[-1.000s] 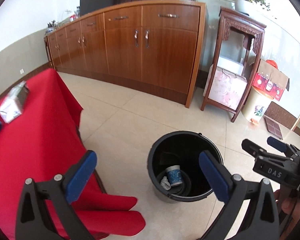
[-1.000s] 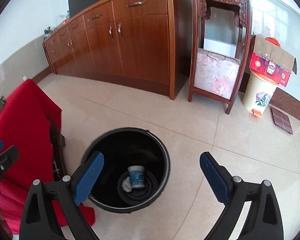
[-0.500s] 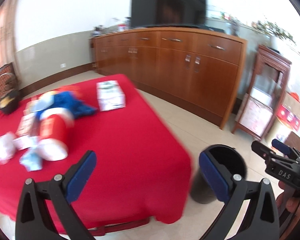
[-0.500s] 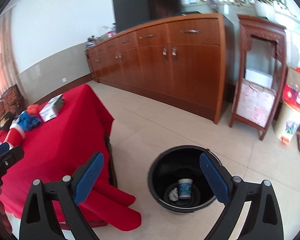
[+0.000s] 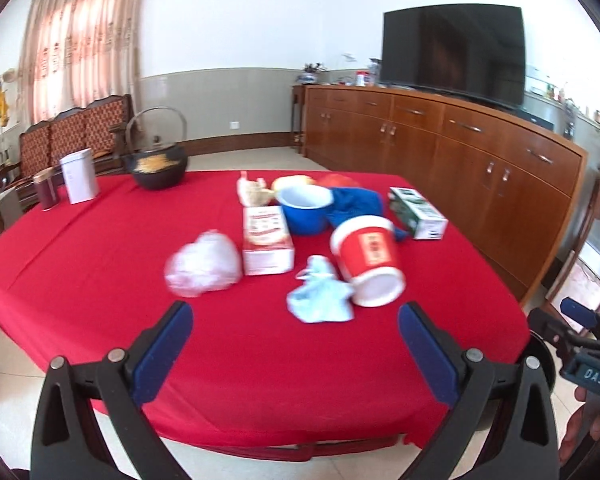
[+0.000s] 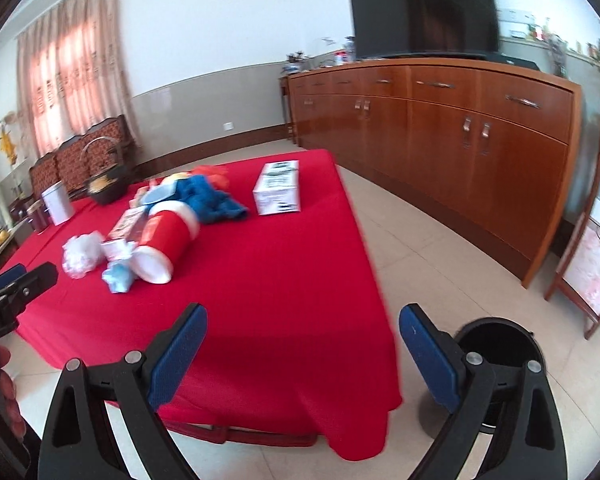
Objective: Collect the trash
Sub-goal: 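Move both tools back toward the trash on the table, then grasp the clear plastic bag with the left tool while the right tool grasps the red cup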
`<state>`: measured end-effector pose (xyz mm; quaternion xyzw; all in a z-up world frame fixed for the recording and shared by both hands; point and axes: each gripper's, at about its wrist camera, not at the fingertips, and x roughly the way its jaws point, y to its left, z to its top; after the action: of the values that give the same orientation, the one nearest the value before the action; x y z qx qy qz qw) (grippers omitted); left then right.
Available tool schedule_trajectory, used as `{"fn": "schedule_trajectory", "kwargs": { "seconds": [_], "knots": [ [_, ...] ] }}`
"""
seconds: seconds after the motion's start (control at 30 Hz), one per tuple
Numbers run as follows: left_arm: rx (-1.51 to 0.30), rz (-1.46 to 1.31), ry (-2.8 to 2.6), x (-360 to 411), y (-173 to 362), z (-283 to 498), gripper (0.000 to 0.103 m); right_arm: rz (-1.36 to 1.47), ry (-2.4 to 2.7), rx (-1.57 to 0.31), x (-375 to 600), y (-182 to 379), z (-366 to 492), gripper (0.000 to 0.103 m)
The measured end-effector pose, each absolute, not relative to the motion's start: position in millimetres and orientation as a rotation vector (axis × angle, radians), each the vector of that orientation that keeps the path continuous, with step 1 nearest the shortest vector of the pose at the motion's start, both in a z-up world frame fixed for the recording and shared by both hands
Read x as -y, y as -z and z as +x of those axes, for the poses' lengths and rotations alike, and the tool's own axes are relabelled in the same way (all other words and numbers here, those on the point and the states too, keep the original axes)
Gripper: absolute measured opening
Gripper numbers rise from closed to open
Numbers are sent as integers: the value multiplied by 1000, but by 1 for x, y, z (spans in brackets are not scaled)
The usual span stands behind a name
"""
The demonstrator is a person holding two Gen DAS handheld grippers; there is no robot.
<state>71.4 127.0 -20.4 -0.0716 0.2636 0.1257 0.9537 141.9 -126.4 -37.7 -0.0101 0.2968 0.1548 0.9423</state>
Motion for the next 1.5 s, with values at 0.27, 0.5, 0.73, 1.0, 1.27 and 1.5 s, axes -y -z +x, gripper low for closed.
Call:
{"fn": "schedule_trajectory", "kwargs": {
  "seconds": [0.27, 0.5, 0.73, 1.0, 1.27, 1.5],
  "knots": [
    [-557, -149, -307, -180, 41, 67, 102, -86, -451, -562, 35, 26, 141, 79],
    [-573, -171, -312, -211, 53, 79, 102, -144, -469, -597, -18, 36, 163, 69],
    [-593, -184, -295, -225, 63, 102, 100, -156, -467, -665, -41, 58, 194, 61],
    [-617, -200, -275, -230, 72, 135, 98, -140, -453, -709, -48, 76, 221, 56],
    [-624, -237, -262, -235, 75, 149, 95, -119, -473, -695, -49, 77, 239, 56],
    [-659, -268, -252, -237, 81, 156, 79, -139, -483, -698, -55, 78, 250, 57]
  ]
}}
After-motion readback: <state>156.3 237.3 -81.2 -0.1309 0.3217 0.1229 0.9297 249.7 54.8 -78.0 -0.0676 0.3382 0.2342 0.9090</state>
